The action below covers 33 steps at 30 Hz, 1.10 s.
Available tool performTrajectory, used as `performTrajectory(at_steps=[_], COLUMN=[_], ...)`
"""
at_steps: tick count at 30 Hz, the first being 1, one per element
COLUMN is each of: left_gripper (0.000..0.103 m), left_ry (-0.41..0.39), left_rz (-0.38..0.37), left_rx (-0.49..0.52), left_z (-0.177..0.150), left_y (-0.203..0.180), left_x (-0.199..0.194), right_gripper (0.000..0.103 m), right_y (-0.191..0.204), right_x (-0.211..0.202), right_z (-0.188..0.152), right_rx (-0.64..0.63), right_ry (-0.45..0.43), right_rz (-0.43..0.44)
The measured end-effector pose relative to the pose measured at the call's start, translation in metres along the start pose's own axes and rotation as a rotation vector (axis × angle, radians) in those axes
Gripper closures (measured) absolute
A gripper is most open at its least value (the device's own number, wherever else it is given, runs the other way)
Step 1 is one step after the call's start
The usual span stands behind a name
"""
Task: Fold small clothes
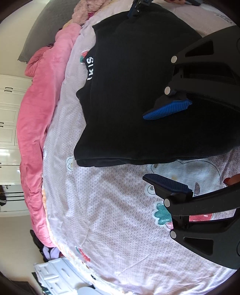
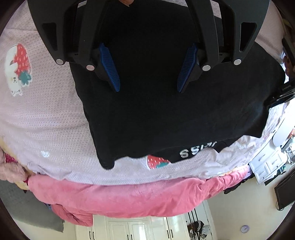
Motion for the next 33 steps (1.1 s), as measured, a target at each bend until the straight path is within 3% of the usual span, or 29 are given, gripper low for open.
performTrajectory(at_steps=[4,9,15,19,22,25,33], left_gripper=[0.043,0.039,0.030,0.029,0.028,0.026,0.025], left_ry=[-0.023,-0.044,-0.053,-0.044,-0.043,-0.046,-0.032], left_rz=[-0.004,-0.026,-0.025,-0.026,-0.041,-0.052,-0.112], left_rx=[-0.006,-0.054,-0.108,-0.135,-0.151,-0.168,-0.253], left_z=[0.006,0.011,0.015,0.013,0.013,0.014,0.017], left_y=[0.003,0.015,0.036,0.045,0.048,0.052,0.058], left_x=[-0.009,-0.017,-0.022,-0.019,-0.018,-0.016,0.005], right_gripper=[0.025,0.015,0.015,0.015,0.015,0.015,0.010], right_y=[0.033,0.109,0.187,0.217,0.223,0.229,0.248], right_x=[-0.027,-0.055,-0.056,-0.044,-0.024,-0.014,0.008], right_z=[-0.009,-0.041,-0.089,-0.109,-0.119,-0.129,-0.130], right_rx=[-0.029,-0.181,-0.356,-0.425,-0.484,-0.508,-0.606], right_ry=[-0.036,-0.042,0.016,0.044,0.070,0.096,0.029], right_rz=[0.088,0.189,0.257,0.244,0.146,0.135,0.046])
Point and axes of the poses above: each gripper's, at about its wrist camera, not at the fingertips, and x roughly the way its jaws point, y to its left, z to its top, the point moved 9 cm from there along x, roughly the way its jaws point, and after that the axes turned 15 degrees about x, right-handed, at the moved point
